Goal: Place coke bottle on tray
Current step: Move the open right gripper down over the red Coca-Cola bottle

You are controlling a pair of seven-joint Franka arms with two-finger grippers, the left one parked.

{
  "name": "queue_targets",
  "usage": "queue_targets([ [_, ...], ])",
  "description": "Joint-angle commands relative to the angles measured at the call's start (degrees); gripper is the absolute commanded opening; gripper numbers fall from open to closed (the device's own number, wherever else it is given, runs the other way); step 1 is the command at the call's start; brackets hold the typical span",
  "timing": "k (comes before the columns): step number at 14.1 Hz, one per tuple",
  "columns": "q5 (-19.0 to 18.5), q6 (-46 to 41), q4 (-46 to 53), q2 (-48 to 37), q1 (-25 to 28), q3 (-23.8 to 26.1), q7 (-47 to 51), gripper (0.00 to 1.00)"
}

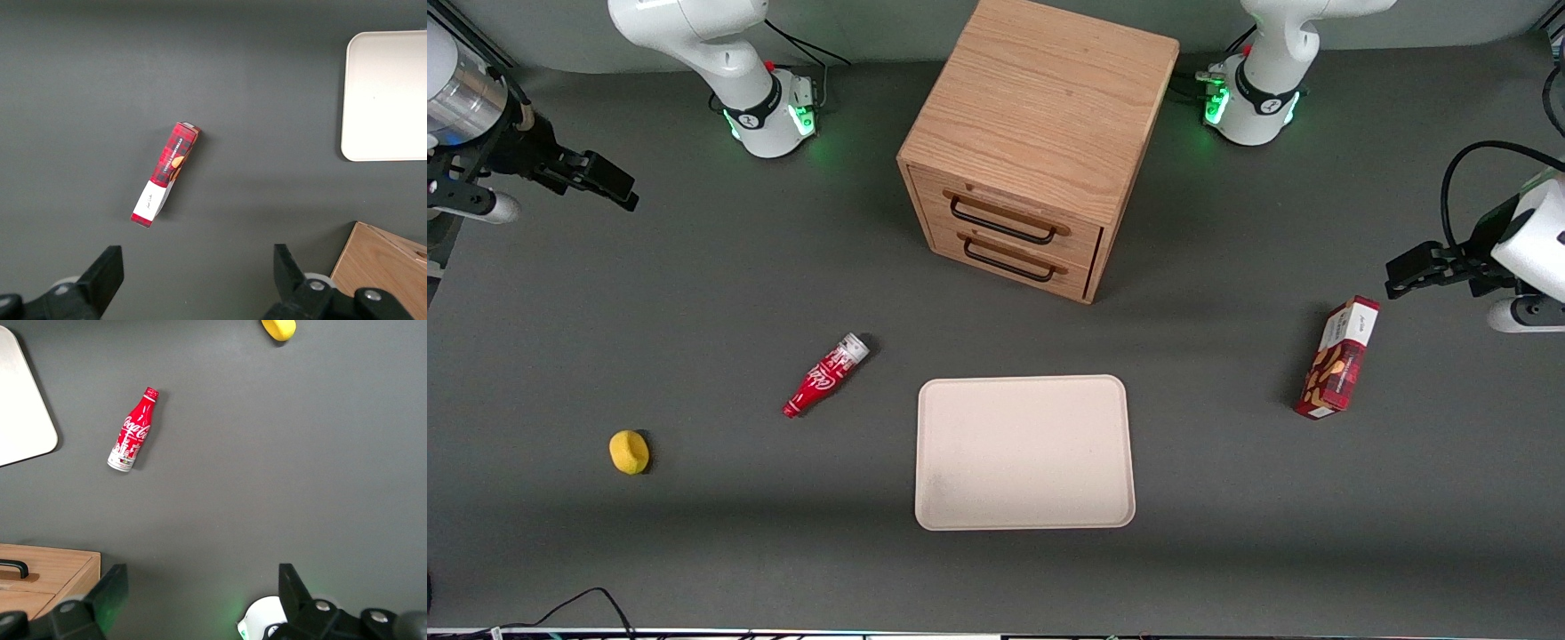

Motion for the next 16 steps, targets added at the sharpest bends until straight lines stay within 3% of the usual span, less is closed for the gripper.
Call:
queue_targets([
  [1,1.1,-1.8,2.0,0.7,0.4,-0.8,0.0,1.00],
  [7,1.2,-1.8,1.8,1.3,0.6,-0.5,-0.4,1.00],
  [10,4.4,-1.7,3.2,2.7,0.9,0.1,1.9,1.00],
  [14,9.3,-0.7,11.4,12.8,1.3,4.0,19.9,1.00],
  [16,10.0,3.8,11.6,17.3,1.3,7.3,30.7,1.00],
])
